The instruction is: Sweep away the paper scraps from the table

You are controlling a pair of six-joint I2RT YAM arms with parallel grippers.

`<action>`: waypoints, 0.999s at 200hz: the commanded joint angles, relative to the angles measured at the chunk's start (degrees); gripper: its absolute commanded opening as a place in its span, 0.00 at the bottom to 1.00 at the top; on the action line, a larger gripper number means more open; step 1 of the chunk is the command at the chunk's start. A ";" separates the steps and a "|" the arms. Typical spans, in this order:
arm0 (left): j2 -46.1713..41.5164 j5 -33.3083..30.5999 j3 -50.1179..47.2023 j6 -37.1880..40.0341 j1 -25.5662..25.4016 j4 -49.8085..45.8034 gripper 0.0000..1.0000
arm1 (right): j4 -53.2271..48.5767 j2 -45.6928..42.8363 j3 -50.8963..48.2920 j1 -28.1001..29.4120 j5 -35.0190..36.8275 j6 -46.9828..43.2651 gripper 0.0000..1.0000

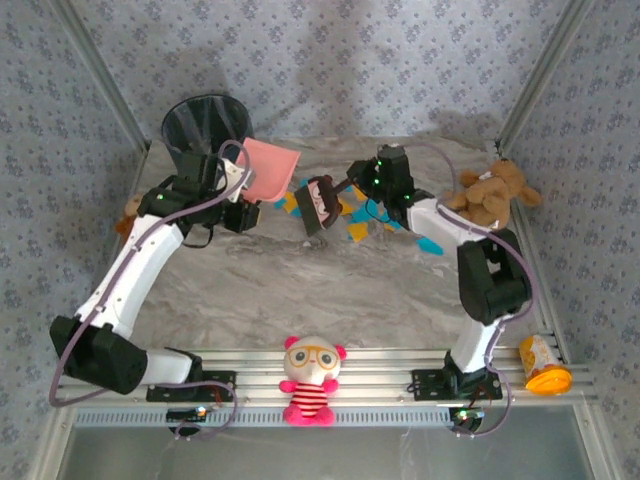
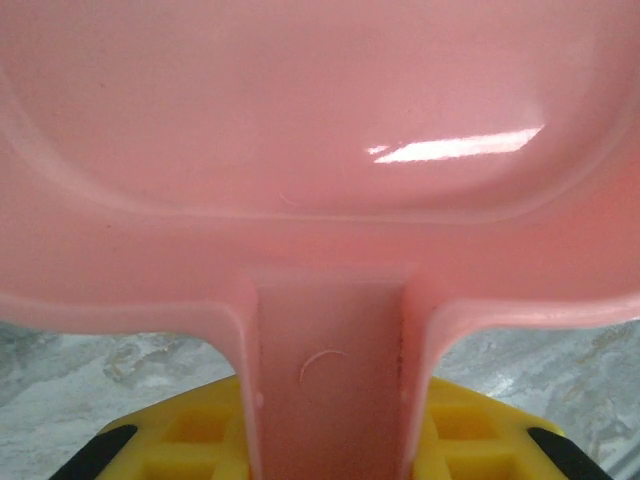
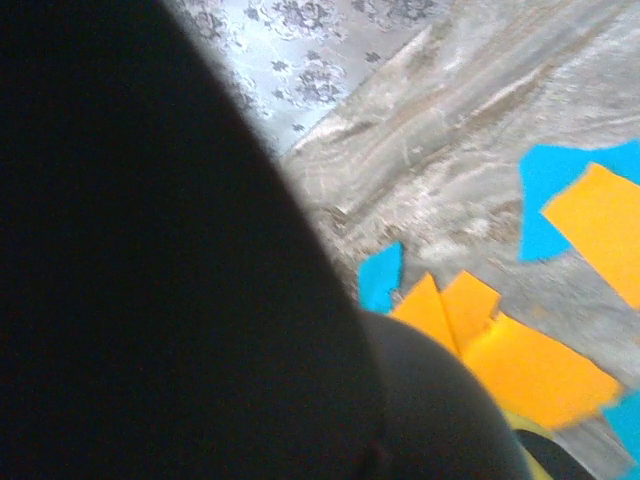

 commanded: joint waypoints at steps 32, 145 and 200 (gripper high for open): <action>-2.51 -2.96 -0.73 1.60 -0.98 2.92 0.00 | 1.18 13.69 15.61 -0.10 -3.52 10.29 0.00; -1.79 -4.86 -0.67 1.70 -1.71 2.12 0.00 | -5.33 25.69 29.27 1.25 4.90 14.90 0.00; -1.35 -5.56 -0.66 1.97 -1.71 1.43 0.00 | -10.46 25.16 28.62 1.31 9.47 12.39 0.00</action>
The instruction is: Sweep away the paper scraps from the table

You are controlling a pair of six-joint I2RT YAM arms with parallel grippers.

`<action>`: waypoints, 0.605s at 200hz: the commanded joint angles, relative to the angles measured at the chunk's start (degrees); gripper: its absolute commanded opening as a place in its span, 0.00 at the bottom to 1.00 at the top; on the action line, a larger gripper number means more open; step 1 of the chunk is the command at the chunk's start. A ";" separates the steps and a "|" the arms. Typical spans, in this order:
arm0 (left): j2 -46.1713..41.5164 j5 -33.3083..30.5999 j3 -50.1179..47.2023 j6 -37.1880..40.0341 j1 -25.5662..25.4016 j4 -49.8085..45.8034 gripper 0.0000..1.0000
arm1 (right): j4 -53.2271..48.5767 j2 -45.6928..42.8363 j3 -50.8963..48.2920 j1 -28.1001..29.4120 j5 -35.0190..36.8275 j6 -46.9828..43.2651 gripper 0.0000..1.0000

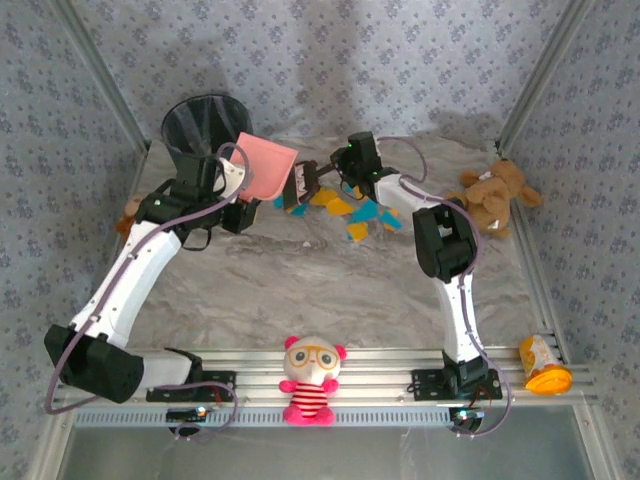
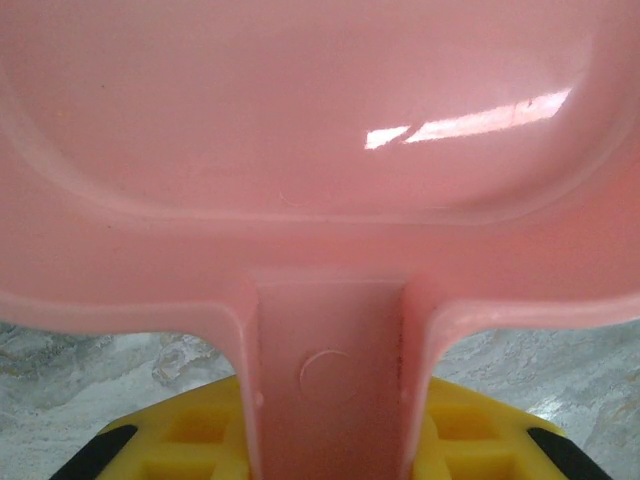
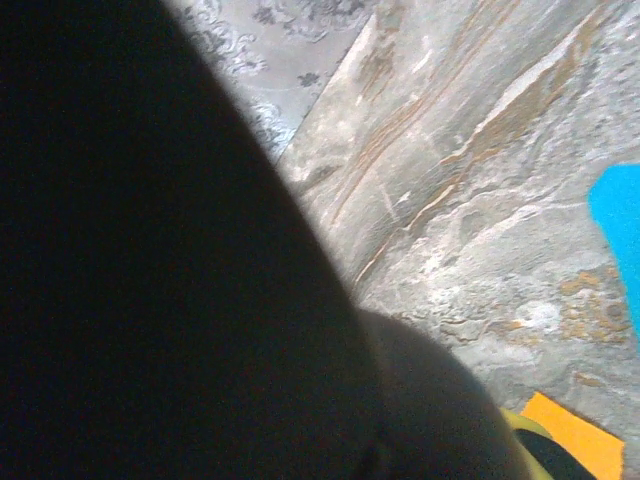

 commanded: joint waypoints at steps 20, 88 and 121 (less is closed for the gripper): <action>0.40 -0.70 0.22 1.05 -0.51 -0.23 0.00 | -4.22 -1.07 -0.25 0.16 5.26 -2.01 0.00; 1.34 -1.22 0.48 1.14 -0.51 -0.98 0.00 | -9.06 -6.50 -7.31 -0.13 8.55 -4.65 0.00; 1.70 -1.37 0.53 1.08 -0.51 -1.13 0.00 | -9.71 -11.31 -14.04 0.39 10.65 -6.26 0.00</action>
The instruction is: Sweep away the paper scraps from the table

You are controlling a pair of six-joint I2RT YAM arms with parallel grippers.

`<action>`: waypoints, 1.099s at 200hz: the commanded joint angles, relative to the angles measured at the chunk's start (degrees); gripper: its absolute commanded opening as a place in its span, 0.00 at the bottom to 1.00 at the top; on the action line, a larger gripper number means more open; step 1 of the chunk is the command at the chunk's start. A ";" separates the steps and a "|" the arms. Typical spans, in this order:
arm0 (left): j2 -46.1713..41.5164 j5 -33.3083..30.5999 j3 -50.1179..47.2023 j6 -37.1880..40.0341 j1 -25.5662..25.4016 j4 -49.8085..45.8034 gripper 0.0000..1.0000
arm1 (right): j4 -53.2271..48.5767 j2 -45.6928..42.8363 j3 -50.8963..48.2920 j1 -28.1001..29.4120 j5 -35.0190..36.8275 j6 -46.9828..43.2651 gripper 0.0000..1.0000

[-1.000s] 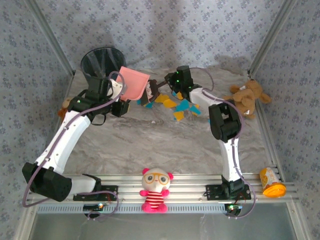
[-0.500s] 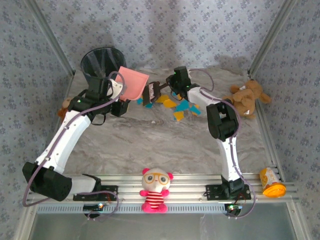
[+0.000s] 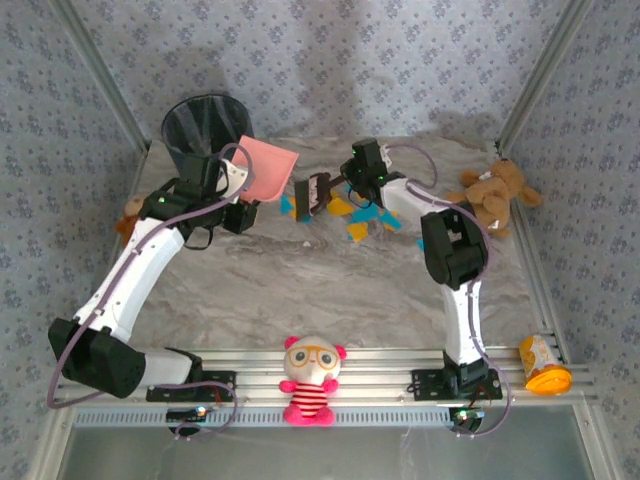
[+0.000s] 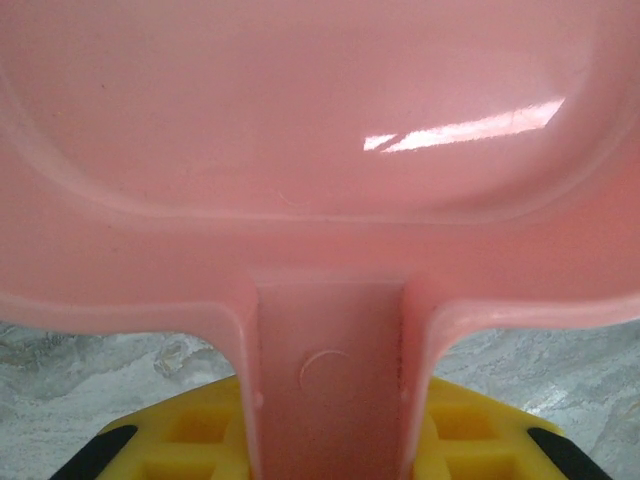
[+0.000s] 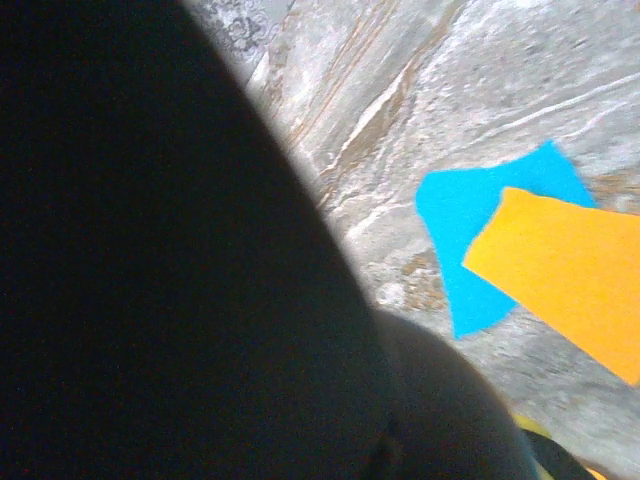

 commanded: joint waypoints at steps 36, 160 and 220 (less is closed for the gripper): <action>0.72 -1.22 0.92 0.85 -0.62 -1.25 0.00 | -5.21 -9.47 -12.44 0.95 6.23 -5.63 0.00; 1.16 -1.88 1.18 0.95 -1.10 -1.88 0.00 | 7.55 -27.25 -28.95 -2.04 -9.81 -9.54 0.00; 1.73 -1.80 1.26 0.95 -1.11 -2.13 0.00 | 9.45 -18.61 -19.62 -4.96 -15.32 -8.24 0.00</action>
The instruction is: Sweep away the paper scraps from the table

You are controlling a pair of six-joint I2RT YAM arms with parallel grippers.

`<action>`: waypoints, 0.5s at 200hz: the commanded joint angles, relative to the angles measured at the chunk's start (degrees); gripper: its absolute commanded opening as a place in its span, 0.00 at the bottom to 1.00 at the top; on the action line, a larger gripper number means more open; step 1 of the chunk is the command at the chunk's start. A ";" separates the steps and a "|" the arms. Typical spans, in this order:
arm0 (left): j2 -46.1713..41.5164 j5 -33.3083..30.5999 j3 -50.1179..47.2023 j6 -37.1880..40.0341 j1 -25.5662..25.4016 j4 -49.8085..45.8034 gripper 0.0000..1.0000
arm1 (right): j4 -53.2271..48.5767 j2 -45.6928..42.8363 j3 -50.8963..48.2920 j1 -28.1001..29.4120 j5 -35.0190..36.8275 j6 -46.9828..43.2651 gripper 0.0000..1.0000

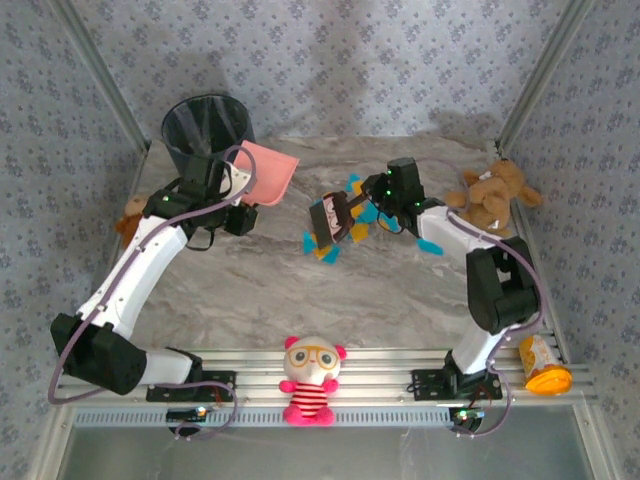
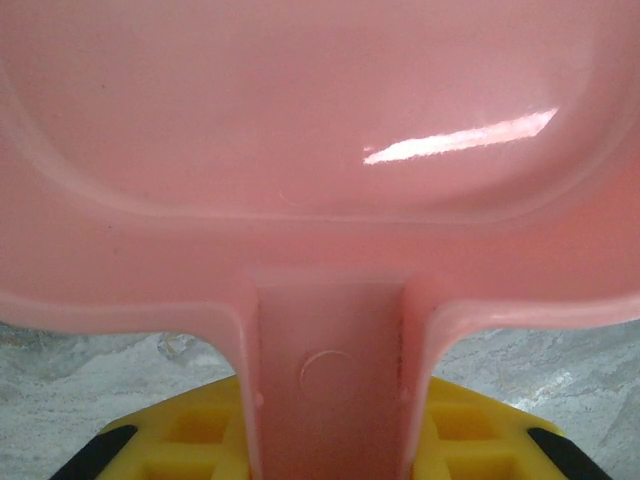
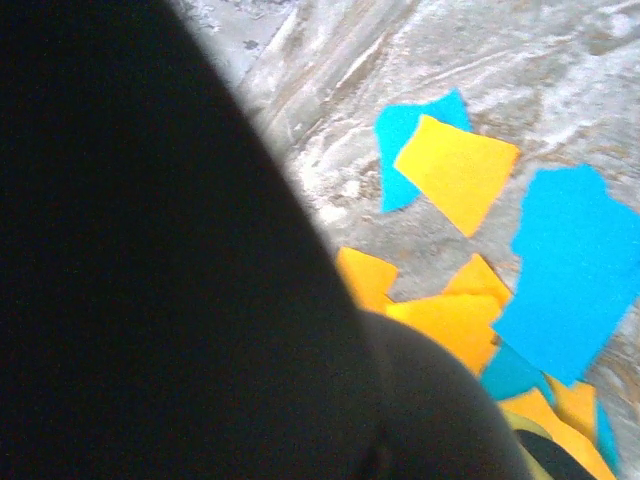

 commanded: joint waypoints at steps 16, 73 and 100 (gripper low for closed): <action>0.91 -0.10 1.27 0.97 -0.45 -0.65 0.00 | 3.84 7.29 7.32 -1.78 -4.87 1.89 0.00; 1.61 -0.31 1.49 1.12 -0.79 -0.99 0.00 | 0.45 14.61 14.03 -3.45 -1.91 6.37 0.00; 1.88 -0.67 1.46 1.12 -0.97 -1.24 0.00 | -3.17 15.33 14.53 -3.51 0.19 8.58 0.00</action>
